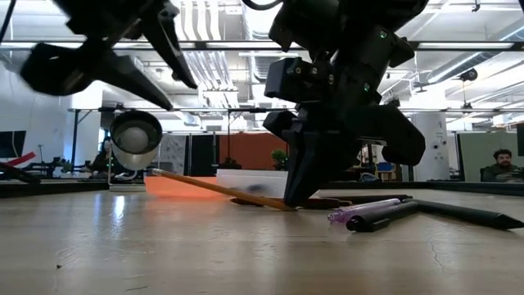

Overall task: Pick & place school supplies into a supply box
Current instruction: Put the yellow pencil into the orange supply box

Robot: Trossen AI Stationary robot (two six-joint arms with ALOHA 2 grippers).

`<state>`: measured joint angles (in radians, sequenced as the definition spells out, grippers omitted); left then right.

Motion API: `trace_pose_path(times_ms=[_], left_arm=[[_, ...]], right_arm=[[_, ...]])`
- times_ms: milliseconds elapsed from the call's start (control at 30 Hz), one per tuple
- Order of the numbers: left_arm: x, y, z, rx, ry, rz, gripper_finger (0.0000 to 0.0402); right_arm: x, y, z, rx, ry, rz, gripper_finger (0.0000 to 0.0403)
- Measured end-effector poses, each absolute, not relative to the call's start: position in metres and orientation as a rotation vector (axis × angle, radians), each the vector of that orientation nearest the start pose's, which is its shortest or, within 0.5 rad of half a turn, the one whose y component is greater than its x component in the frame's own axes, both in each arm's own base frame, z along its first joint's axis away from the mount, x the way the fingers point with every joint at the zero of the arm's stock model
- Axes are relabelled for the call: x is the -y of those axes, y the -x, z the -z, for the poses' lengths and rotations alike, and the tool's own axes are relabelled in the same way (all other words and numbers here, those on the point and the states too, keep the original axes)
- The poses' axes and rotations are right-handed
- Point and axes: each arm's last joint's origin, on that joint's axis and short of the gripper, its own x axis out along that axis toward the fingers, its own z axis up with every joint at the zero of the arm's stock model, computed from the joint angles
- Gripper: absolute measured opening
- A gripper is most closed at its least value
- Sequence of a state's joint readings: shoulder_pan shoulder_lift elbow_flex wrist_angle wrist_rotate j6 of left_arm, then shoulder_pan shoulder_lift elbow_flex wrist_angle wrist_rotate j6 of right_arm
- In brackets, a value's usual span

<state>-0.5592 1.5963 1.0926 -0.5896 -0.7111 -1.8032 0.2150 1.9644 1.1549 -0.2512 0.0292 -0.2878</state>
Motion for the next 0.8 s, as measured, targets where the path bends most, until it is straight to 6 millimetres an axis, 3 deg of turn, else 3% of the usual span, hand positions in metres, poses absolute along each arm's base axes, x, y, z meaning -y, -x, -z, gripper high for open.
trace_pose_path(times_ms=[233,433,800], left_arm=[[0.109,-0.292,-0.225,-0.847,0.594,-0.513,0.014],[0.081,-0.302,-0.223,-0.992,0.42,-0.309,0.014],[0.071,-0.293,-0.215,-1.124,0.189,-0.204,0.014]], right_arm=[[-0.08,-0.372,-0.127,-1.027,0.393,-0.322,0.0009],[-0.08,-0.372,-0.127,-1.028,0.393,-0.322,0.0009],[-0.081,-0.372,-0.127,-1.029,0.369,-0.308,0.0009]])
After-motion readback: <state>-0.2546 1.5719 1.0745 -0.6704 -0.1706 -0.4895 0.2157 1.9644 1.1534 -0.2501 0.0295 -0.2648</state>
